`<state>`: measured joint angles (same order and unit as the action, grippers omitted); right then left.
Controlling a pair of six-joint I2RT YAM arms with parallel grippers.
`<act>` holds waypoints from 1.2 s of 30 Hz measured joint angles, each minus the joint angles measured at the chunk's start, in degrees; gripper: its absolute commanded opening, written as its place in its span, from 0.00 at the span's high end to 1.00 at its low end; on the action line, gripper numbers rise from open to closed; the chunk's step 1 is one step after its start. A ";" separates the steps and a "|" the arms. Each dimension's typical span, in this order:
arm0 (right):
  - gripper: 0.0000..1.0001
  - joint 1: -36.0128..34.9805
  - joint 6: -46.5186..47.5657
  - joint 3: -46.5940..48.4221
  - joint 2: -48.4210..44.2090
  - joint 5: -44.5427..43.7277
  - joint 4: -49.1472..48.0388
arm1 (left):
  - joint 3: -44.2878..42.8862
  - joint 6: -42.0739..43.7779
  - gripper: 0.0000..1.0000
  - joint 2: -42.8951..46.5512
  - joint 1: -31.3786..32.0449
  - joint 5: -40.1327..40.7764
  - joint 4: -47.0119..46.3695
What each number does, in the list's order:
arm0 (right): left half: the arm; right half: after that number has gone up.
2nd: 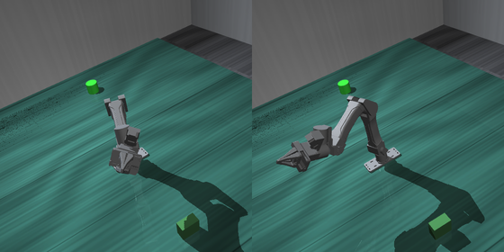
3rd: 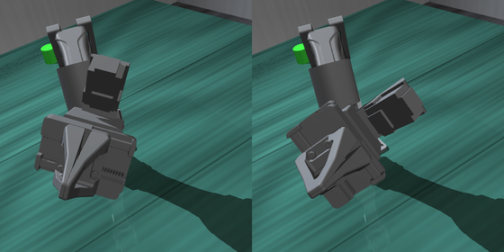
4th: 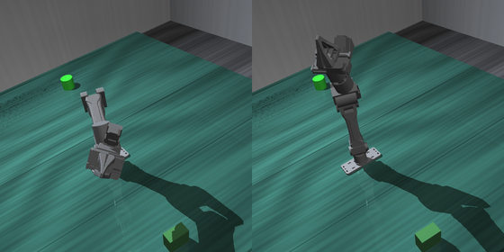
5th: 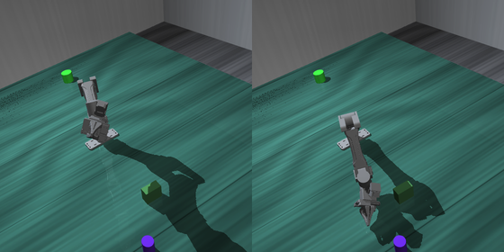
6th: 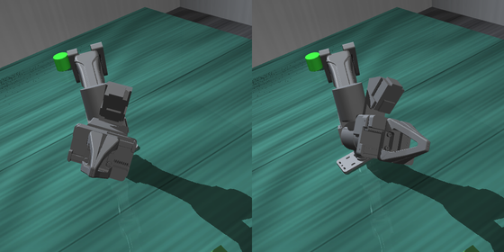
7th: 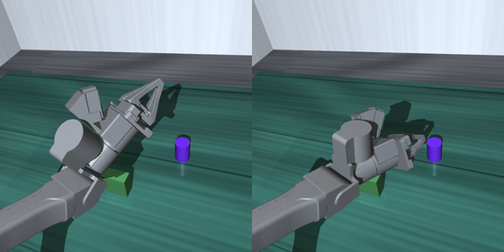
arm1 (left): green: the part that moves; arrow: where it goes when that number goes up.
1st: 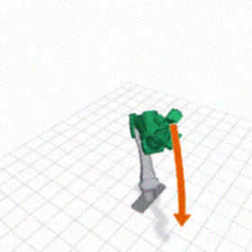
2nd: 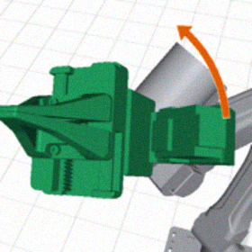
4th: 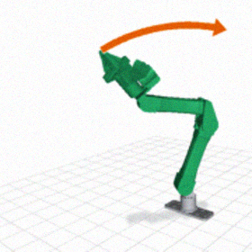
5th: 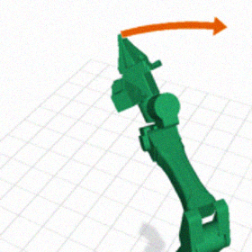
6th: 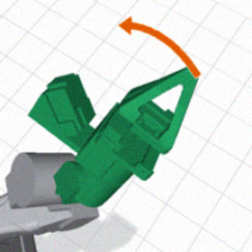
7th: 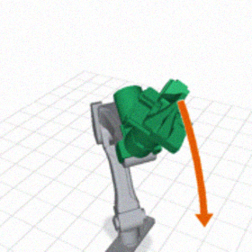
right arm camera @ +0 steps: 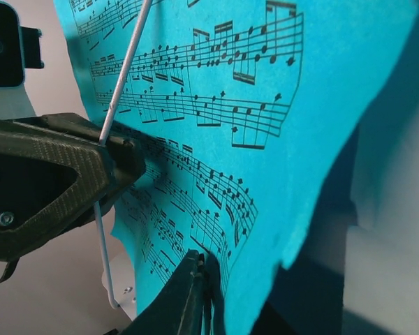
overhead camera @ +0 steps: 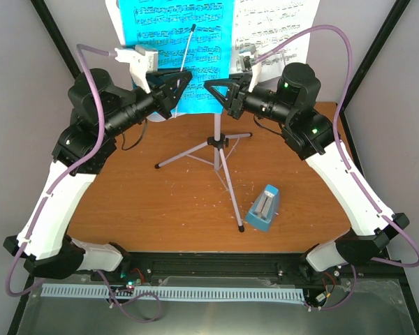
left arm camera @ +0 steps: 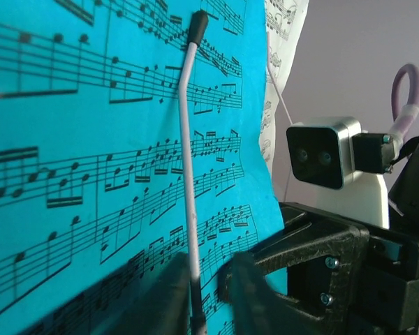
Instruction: Pack up the instrument practice props
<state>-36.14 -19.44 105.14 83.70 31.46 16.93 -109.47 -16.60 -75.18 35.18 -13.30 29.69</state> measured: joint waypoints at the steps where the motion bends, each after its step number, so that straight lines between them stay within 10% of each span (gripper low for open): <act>1: 0.95 0.00 0.02 0.00 0.00 -0.02 0.00 | 0.00 -0.04 0.99 -0.11 0.00 -0.04 -0.02; 26: 0.97 -0.24 6.45 -14.40 -19.02 -13.77 -4.72 | 11.65 5.60 0.99 5.60 0.02 1.60 -12.24; 36: 0.97 -0.24 7.19 -28.35 -37.94 -22.60 -6.43 | 11.65 4.79 0.56 5.60 0.07 2.99 -12.09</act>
<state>-36.38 -12.25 76.79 45.76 8.86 10.50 -97.82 -11.81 -69.58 35.24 -10.31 17.61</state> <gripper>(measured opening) 0.029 0.333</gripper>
